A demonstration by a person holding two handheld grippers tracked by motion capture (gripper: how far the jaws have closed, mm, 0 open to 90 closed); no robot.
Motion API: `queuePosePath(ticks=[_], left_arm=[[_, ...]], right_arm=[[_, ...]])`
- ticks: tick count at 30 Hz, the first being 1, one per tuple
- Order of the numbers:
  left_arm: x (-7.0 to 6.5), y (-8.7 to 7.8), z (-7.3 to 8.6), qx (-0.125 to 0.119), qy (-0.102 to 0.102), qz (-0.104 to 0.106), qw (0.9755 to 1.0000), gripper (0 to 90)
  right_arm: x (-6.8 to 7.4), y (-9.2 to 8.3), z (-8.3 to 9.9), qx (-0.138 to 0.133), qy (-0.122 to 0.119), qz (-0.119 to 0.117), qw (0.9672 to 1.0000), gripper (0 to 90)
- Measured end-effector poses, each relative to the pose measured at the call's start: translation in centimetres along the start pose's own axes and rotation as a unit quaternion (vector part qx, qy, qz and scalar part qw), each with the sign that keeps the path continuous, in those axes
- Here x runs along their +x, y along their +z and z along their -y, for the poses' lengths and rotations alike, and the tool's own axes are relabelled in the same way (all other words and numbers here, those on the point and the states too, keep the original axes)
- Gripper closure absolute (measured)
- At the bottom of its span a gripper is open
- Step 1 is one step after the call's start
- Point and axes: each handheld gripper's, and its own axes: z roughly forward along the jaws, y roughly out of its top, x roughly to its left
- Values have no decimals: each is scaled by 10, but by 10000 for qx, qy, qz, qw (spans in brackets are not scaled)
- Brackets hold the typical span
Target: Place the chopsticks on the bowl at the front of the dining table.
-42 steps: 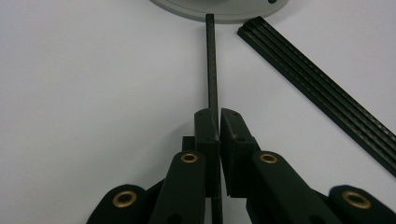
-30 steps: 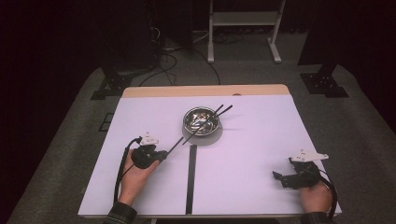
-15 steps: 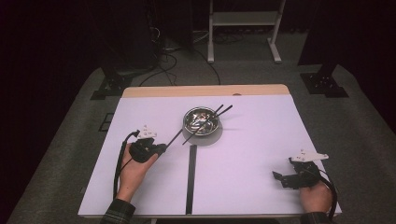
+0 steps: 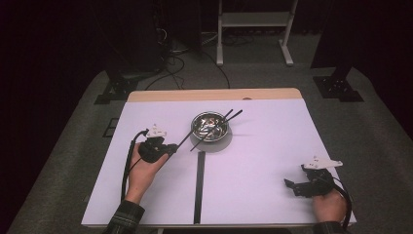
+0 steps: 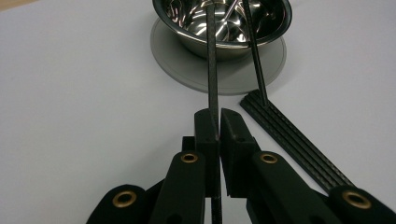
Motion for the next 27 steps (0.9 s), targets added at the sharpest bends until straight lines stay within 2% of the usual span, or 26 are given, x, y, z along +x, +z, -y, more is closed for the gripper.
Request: queuePosePath(ticks=[27], left_arm=[[3,22,-55,-200,52,173,9996,866]], right_arm=[[0,0,0,1,-3,0,10000,94]])
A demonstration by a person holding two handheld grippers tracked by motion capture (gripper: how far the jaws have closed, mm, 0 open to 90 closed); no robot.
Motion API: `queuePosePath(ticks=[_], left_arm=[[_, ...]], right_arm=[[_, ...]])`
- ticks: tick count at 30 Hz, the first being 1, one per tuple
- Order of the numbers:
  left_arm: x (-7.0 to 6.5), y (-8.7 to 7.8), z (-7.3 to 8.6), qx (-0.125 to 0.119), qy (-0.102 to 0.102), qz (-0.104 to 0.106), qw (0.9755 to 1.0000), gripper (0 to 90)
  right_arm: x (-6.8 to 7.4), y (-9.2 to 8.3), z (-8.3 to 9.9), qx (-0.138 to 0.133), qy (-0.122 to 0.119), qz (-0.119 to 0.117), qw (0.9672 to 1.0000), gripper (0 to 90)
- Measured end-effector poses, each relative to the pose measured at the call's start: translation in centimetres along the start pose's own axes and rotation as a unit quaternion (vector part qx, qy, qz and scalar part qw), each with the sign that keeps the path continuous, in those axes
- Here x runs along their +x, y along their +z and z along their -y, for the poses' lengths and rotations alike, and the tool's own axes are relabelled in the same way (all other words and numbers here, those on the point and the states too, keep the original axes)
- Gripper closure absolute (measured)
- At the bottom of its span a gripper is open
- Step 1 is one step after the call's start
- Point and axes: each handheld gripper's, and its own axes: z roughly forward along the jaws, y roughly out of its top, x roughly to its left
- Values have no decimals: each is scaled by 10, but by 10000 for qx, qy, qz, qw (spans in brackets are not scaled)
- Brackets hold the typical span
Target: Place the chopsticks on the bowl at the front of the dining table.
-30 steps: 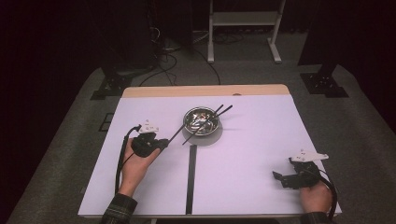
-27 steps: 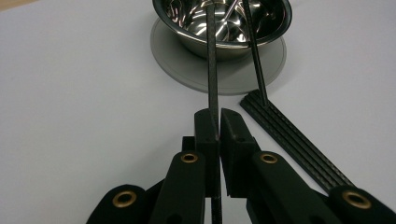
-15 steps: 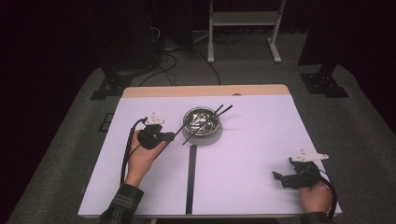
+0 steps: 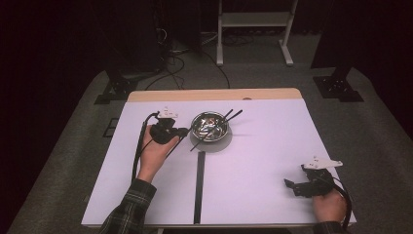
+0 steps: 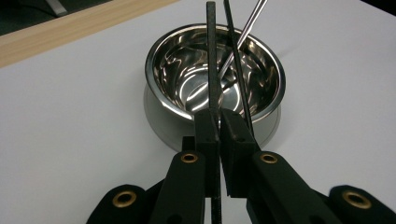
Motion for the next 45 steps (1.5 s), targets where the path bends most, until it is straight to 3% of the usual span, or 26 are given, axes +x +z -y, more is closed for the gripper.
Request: queuePosePath(ticks=[20,45], left_arm=[[1,40,-37,36,85,43,9999,866],[15,96,-58,409,-216,-9,9989,865]], right_arm=[[0,0,0,-1,-7,5,10000,94],[0,0,0,-4,-8,3,10000,94]])
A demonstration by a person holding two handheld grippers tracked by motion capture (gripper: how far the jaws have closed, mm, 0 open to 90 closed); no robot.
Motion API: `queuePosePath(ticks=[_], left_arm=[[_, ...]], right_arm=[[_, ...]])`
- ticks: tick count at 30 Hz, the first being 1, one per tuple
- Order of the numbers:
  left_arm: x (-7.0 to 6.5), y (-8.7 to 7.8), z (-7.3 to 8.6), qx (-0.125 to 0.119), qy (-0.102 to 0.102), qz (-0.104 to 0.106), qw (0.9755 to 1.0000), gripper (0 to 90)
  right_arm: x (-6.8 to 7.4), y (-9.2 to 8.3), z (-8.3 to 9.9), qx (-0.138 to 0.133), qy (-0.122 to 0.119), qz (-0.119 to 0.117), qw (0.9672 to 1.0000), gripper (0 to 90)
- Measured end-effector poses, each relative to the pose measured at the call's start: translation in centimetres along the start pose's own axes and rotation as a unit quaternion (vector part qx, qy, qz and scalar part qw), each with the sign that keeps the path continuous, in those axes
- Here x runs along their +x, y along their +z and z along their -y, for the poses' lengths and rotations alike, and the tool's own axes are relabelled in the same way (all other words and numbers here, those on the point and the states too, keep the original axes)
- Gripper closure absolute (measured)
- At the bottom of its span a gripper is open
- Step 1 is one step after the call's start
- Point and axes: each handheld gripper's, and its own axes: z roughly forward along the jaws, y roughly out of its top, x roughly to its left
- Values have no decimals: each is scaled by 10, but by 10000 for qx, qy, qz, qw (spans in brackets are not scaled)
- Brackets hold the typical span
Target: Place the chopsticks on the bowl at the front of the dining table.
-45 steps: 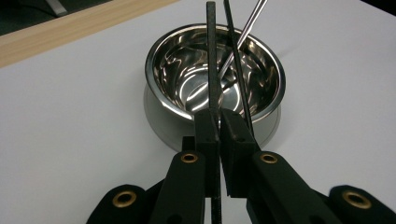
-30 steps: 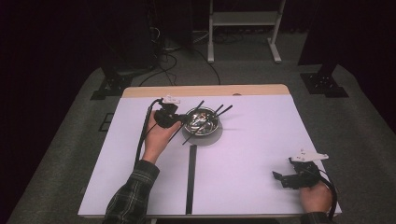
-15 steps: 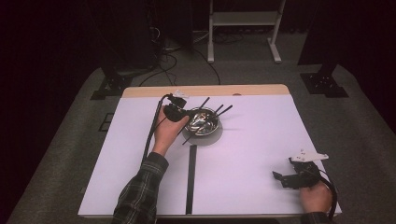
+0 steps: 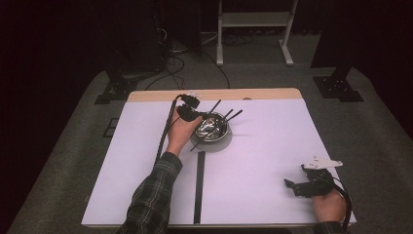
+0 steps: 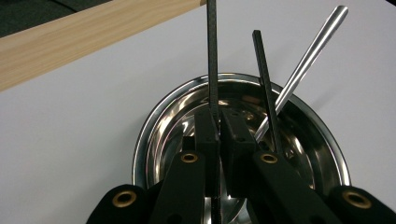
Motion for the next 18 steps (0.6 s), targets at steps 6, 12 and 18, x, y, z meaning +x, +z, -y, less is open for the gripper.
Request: queuePosePath(ticks=[6,12,18], left_arm=[[-1,4,-3,20,-15,21,10000,865],[-2,9,-2,81,-22,-15,10000,865],[-2,12,-2,111,-10,-21,9999,865]], right_arm=[[0,0,0,0,0,0,10000,95],[0,0,0,0,-1,1,10000,95],[0,0,0,-1,0,0,10000,94]])
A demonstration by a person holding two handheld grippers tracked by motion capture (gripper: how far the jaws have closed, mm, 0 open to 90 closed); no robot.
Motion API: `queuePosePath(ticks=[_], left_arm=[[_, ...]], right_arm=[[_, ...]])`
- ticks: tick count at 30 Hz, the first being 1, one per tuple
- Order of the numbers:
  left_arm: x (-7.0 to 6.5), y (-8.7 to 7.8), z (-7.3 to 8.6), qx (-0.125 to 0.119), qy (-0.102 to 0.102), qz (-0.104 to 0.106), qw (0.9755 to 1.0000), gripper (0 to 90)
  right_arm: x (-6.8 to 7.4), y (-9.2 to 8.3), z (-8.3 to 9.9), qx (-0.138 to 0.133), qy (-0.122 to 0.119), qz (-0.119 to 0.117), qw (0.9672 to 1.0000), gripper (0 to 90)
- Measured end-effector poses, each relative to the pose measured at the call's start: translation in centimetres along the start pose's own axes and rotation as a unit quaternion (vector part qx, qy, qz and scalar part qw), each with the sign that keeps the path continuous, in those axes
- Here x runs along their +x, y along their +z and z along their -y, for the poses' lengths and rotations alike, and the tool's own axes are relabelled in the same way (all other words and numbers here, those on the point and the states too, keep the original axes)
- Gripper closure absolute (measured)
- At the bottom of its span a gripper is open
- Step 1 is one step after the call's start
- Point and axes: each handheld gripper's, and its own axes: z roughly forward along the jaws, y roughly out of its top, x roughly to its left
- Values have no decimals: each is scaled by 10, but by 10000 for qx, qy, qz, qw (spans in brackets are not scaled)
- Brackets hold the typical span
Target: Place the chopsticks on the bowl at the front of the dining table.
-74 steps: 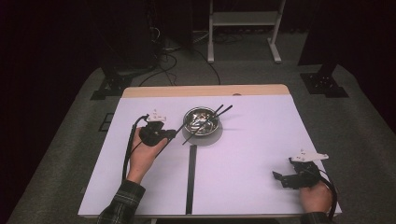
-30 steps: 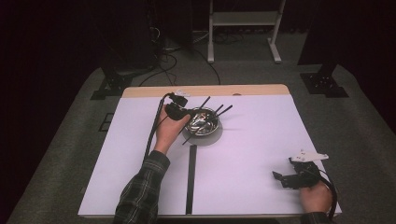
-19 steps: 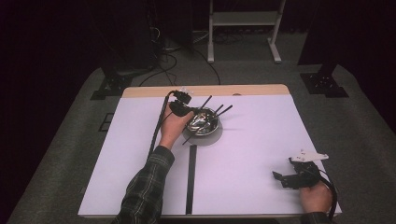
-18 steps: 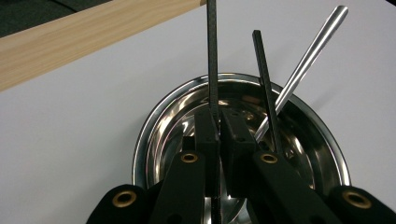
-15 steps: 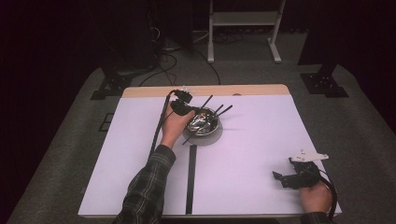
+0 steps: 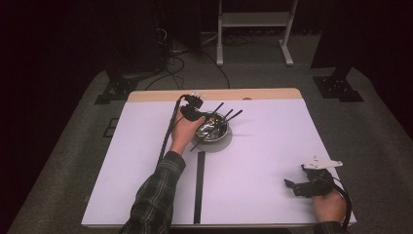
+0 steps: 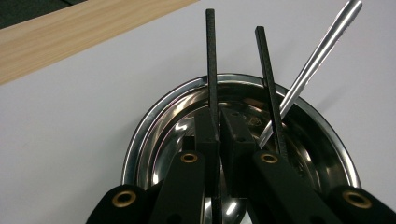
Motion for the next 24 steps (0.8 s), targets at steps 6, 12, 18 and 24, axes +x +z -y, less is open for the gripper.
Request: queuePosePath(ticks=[6,12,18,24], left_arm=[[2,3,2,15,-22,-9,10000,864],[2,4,2,0,-18,-2,10000,861],[3,0,1,-64,-3,-20,10000,789],[4,-16,0,-182,-7,-42,9998,736]], right_arm=[[0,0,0,0,1,0,10000,95],[0,0,0,0,-1,1,10000,95],[0,0,0,1,-2,2,10000,95],[0,0,0,0,-1,2,10000,95]])
